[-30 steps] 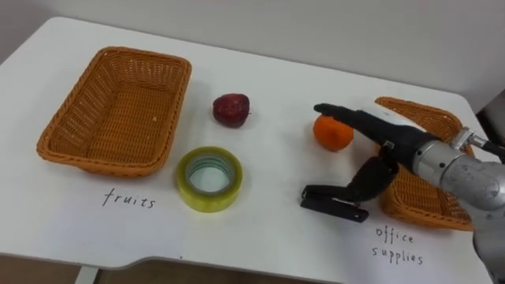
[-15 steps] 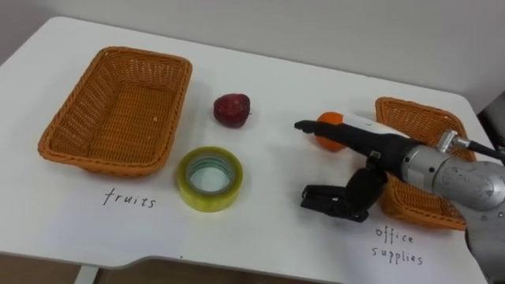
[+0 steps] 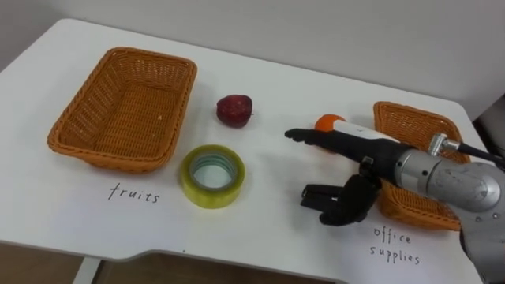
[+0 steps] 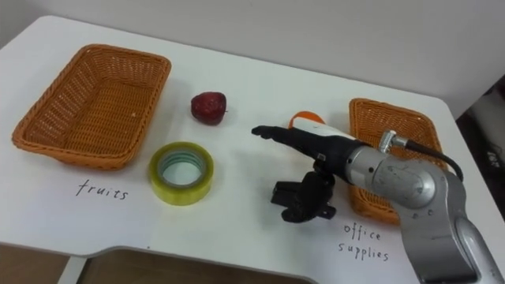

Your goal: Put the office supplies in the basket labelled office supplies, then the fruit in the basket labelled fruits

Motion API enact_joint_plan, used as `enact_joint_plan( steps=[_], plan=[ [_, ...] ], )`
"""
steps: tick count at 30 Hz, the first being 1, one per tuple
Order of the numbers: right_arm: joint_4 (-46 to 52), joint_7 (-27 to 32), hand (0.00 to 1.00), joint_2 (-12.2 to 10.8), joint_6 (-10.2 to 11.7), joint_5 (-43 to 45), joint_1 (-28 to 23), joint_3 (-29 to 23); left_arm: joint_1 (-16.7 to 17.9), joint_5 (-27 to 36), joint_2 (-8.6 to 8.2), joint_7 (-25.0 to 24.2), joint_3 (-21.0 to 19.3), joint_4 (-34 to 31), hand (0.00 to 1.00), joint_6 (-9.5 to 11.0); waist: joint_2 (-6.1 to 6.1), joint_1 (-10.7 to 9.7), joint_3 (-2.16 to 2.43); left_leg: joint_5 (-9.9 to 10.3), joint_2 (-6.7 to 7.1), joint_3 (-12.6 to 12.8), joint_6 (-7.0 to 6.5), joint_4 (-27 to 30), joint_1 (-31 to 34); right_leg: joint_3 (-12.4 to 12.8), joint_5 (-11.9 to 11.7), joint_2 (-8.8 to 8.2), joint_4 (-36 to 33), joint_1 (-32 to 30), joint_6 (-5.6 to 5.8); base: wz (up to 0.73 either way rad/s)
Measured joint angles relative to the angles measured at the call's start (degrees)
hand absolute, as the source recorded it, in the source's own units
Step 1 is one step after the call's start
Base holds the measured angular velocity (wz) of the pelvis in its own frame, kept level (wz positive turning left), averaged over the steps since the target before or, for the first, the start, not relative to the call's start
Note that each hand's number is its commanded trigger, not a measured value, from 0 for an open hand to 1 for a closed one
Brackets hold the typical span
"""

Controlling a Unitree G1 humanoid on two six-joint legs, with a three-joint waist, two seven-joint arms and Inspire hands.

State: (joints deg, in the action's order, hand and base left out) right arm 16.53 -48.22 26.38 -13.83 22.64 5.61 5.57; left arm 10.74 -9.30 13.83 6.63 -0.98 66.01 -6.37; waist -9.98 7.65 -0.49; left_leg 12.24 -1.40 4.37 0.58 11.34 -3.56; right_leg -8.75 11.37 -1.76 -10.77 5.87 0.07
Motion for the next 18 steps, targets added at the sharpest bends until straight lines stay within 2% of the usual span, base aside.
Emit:
enact_joint_plan(
  steps=[7,13,18],
  plan=[
    [0.0,-0.8,0.00,0.0,0.0,0.9,0.0,0.1,-0.4,0.1,0.16,0.0,0.0,-0.1,0.00,0.0,0.06,0.2,-0.04,0.0,0.02,-0.5,-0.01,0.0,0.1,-0.2,0.0,0.00,0.2,0.0,0.00,0.00],
    [-0.1,-0.6,0.00,-0.4,0.0,5.8,-0.1,0.1,-1.2,-0.3,0.23,0.0,-1.1,-0.1,0.00,0.0,0.26,0.4,-0.19,0.0,0.02,-0.5,-0.01,-0.1,0.2,-0.3,0.0,0.01,0.2,-0.2,0.01,0.00],
    [-3.3,2.6,0.00,-0.7,-0.1,6.2,-0.1,0.1,-1.2,-0.3,0.36,0.3,-1.0,-1.0,0.00,-0.3,0.32,0.8,-0.22,0.0,0.00,-0.3,0.00,0.0,1.0,-0.5,0.0,-0.01,0.1,-1.0,0.01,0.00]
  ],
)
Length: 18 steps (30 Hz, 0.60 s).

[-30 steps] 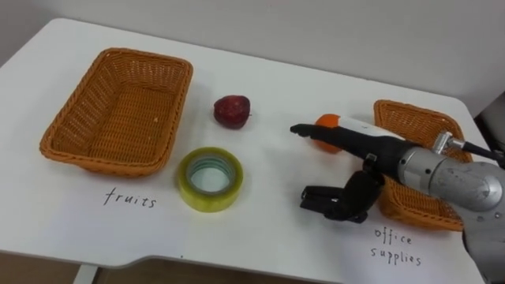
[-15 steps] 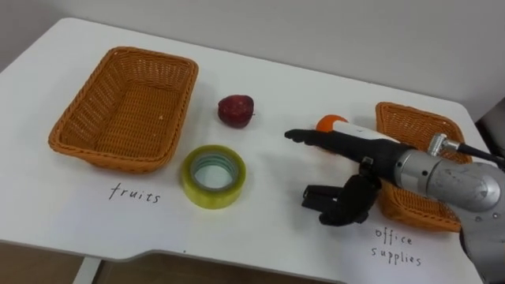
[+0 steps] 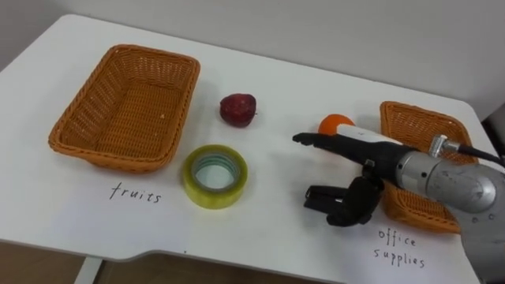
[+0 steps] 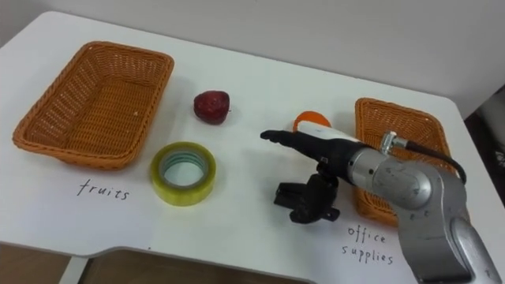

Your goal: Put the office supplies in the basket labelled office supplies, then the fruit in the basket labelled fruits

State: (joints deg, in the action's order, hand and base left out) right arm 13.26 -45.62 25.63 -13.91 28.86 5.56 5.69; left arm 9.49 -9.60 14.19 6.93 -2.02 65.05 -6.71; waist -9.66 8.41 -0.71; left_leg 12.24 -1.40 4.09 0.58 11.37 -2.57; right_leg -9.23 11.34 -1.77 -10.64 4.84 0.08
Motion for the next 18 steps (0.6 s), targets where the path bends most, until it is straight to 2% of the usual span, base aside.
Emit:
enact_joint_plan(
  steps=[5,10,12,14,18],
  plan=[
    [-5.3,2.9,0.00,0.0,0.0,1.2,0.1,0.0,0.0,0.3,-0.01,0.0,0.0,0.0,0.00,-0.4,0.41,0.0,-0.30,0.0,0.00,-0.2,0.00,0.3,0.4,-0.6,-0.1,-0.04,0.1,-0.1,0.01,0.01],
    [-6.4,4.0,0.00,0.0,0.1,1.4,0.1,0.0,0.1,0.0,-0.03,-0.1,0.0,0.2,0.00,-0.4,0.87,0.1,-0.52,0.0,0.00,-0.3,0.00,0.2,0.4,-0.7,-0.1,-0.04,0.1,-0.1,0.01,0.00],
    [-6.6,4.5,0.00,0.0,0.1,1.3,0.1,0.0,0.3,-0.1,-0.03,-0.2,0.0,0.1,0.00,-0.4,1.01,0.1,-0.47,0.0,0.01,-0.3,-0.01,0.2,0.4,-0.7,-0.1,-0.06,0.1,-0.1,0.01,0.00],
    [-8.4,4.8,0.00,-0.4,0.2,1.3,0.5,0.0,0.2,-0.1,-0.02,-0.5,0.0,0.1,0.00,-0.4,1.15,0.1,-0.21,0.0,0.02,-0.3,-0.01,0.3,0.4,-0.8,-0.1,-0.10,0.1,0.0,0.01,0.00],
    [-9.6,4.9,0.00,-0.7,0.1,1.3,0.6,0.0,0.3,-0.1,0.01,-1.2,0.0,0.0,0.00,-0.3,1.24,0.0,-0.12,-0.1,0.04,-0.3,-0.04,0.3,0.4,-0.9,-0.1,-0.13,0.1,0.0,0.02,0.00]
  ],
)
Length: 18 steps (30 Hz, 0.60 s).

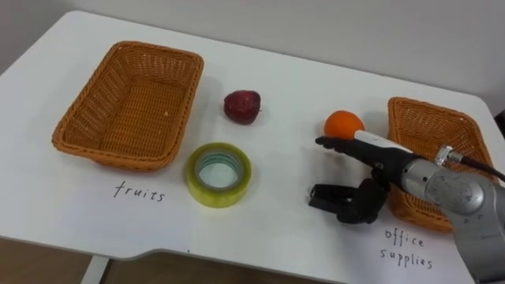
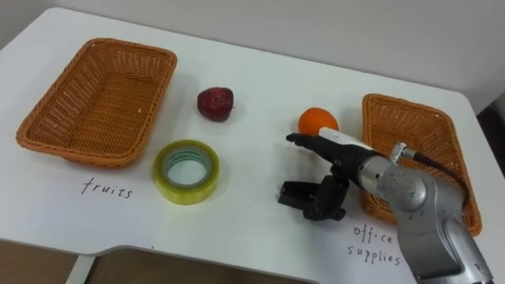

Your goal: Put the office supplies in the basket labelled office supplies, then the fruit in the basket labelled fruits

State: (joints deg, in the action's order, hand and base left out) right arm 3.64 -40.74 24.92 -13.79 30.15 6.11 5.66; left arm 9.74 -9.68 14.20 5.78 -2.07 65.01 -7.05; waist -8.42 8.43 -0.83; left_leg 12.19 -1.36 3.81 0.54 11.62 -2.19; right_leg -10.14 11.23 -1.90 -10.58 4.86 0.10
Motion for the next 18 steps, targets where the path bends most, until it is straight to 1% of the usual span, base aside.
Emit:
enact_joint_plan(
  steps=[18],
  plan=[
    [0.0,-0.8,0.00,0.0,-0.1,0.2,0.0,0.0,0.8,0.0,-0.08,-0.3,0.0,0.2,0.00,-0.1,0.15,-0.1,0.07,-0.2,-0.01,-0.1,0.01,0.0,-0.4,-0.3,-0.1,-0.04,0.0,0.1,-0.05,0.00]
  ],
)
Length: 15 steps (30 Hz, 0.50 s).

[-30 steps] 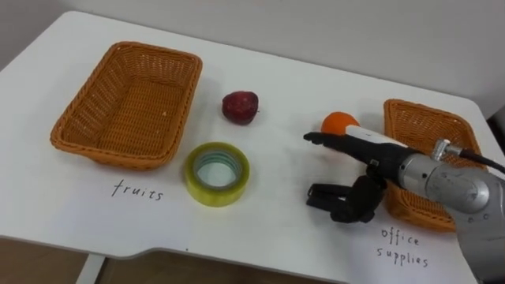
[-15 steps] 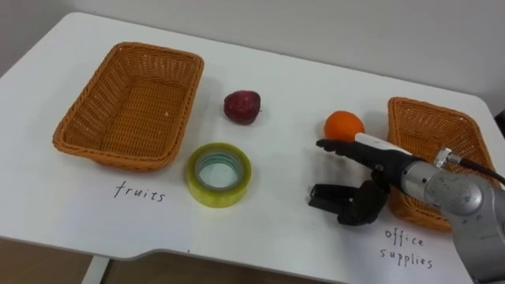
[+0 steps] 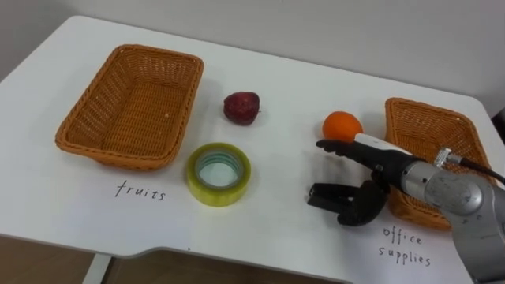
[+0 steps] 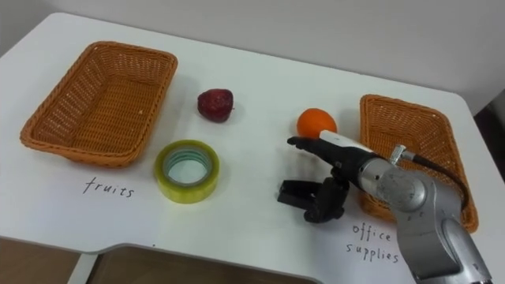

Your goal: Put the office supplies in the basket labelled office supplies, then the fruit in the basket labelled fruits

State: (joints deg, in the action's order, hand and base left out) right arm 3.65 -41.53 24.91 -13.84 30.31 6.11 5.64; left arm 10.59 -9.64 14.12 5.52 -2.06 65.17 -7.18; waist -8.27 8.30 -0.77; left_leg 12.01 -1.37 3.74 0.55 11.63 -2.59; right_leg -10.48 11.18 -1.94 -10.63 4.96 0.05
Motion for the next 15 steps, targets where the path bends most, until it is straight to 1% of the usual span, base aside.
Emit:
enact_joint_plan(
  steps=[2,4,7,9,11,15],
  plan=[
    [0.0,0.0,0.00,0.0,0.0,0.0,0.0,0.1,0.0,0.5,0.02,0.0,0.1,0.0,0.00,-0.1,0.02,0.1,-0.01,0.0,0.01,-0.6,0.00,0.1,0.1,-0.6,0.0,-0.02,0.0,0.0,0.00,0.05],
    [0.0,0.1,0.00,0.0,0.0,0.0,0.0,0.2,-0.3,0.9,0.01,0.0,0.2,0.0,0.00,-0.3,0.04,0.2,0.01,0.0,-0.01,-0.6,0.00,0.1,0.2,-0.7,0.0,-0.01,0.0,0.0,0.00,0.02],
    [0.0,0.3,0.00,0.0,-0.2,0.0,0.1,1.7,-0.3,1.3,0.01,0.0,0.2,0.0,0.00,-0.4,-0.16,0.3,0.15,0.0,-0.01,-0.6,0.02,0.0,0.2,-0.7,0.0,0.02,0.0,-0.1,0.00,0.00],
    [0.0,0.4,0.00,-0.1,-0.7,0.0,0.1,2.7,-0.7,1.3,0.01,0.0,0.3,0.0,0.00,-0.5,-0.32,0.3,0.27,0.0,0.00,-0.6,0.02,0.1,0.4,-0.7,0.0,0.01,0.0,-0.2,0.00,0.00],
    [0.0,0.6,0.00,-0.1,-1.3,0.1,0.1,4.0,-1.0,1.3,0.01,0.0,0.5,0.0,0.00,-0.6,-0.43,1.0,0.32,0.0,0.00,-0.5,0.02,0.1,0.4,-0.7,0.0,0.01,0.0,-0.3,0.00,0.00],
    [0.0,0.6,0.00,-0.4,-1.4,0.5,0.1,4.9,-1.1,1.3,0.00,-0.2,0.6,-0.7,0.00,-1.0,-0.45,1.7,0.34,0.0,-0.01,-0.2,0.02,0.1,0.4,-0.7,0.0,0.00,0.0,-0.2,0.00,0.00]
  ],
)
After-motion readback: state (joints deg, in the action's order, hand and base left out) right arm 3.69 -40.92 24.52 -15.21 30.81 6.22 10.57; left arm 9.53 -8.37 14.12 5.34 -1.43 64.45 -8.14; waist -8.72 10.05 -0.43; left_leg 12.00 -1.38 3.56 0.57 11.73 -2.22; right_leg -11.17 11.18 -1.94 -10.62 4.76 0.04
